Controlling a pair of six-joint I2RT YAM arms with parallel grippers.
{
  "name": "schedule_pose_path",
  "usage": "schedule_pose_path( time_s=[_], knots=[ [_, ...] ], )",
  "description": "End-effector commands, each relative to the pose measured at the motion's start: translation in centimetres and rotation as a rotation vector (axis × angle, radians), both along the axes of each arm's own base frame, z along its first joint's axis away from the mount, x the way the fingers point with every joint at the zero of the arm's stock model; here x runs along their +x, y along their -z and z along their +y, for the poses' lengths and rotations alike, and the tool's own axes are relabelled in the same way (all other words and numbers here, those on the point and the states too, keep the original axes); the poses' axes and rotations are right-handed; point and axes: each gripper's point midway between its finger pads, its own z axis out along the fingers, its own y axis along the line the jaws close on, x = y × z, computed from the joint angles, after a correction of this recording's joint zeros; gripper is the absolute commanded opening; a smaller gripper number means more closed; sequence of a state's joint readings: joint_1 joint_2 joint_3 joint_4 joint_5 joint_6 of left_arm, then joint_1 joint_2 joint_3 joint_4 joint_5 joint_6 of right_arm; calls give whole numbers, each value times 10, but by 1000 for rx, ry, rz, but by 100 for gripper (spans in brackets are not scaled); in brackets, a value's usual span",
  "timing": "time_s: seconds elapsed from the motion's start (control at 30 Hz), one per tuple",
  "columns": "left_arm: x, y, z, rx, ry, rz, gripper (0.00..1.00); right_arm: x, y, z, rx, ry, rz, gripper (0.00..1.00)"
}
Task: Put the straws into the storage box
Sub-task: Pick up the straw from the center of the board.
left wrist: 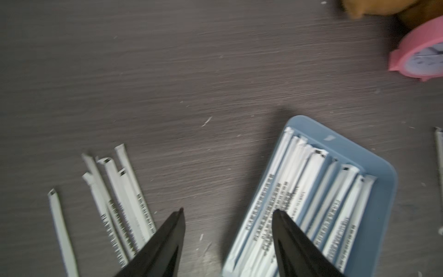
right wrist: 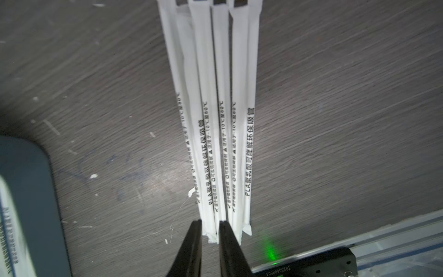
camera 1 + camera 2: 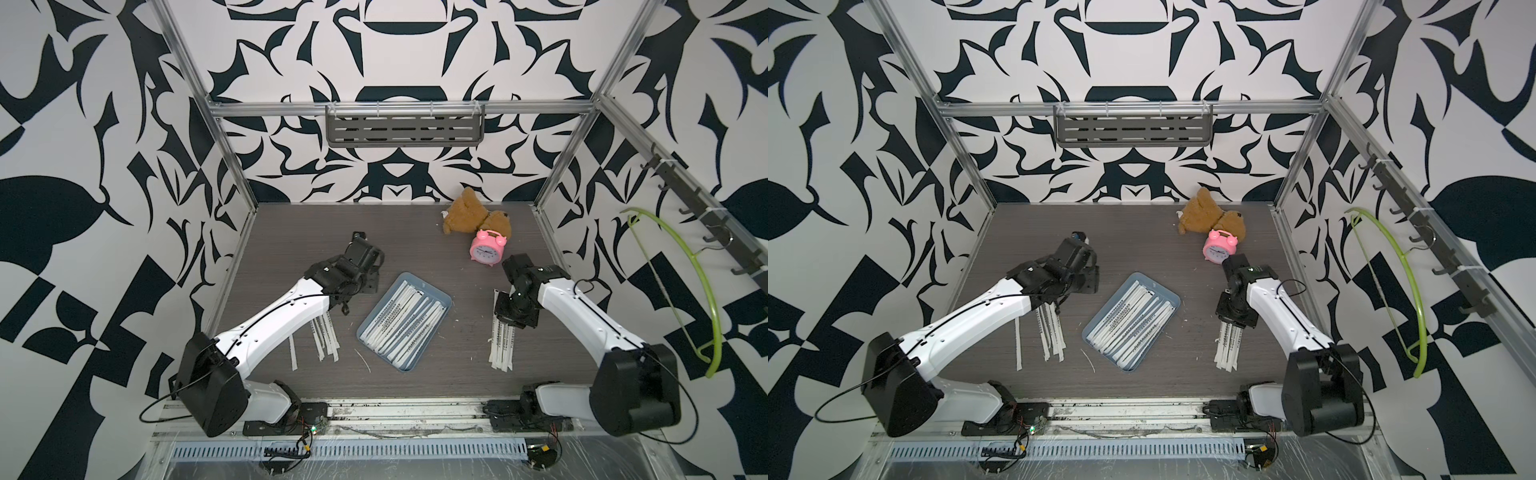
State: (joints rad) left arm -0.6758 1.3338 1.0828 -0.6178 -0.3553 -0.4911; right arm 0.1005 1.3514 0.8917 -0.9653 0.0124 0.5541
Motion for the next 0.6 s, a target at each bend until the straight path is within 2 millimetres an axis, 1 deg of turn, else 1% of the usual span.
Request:
schedule_pose_path(
  time_s=[0.0, 0.03, 0.07, 0.17, 0.3, 0.43, 0.57],
  knots=[
    [-7, 11, 20, -62, -75, 19, 65, 2, 12, 4, 32, -12, 12, 18],
    [-8, 11, 28, -84, -107, 11, 65, 3, 14, 4, 32, -13, 12, 19],
    [-10, 17, 33, -111, -139, 20, 66, 3, 17, 3, 25, -12, 19, 19],
    [-10, 30, 39, -216, -184, 54, 66, 6, 26, -1, 9, -16, 37, 22],
    [-9, 34, 36, -245, -186, 76, 65, 11, 34, -4, -2, -21, 47, 24],
    [-9, 39, 28, -264, -168, 110, 65, 14, 44, -5, 2, -31, 63, 25],
    [-9, 43, 23, -285, -164, 129, 65, 18, 47, -7, -4, -35, 62, 25]
  ],
)
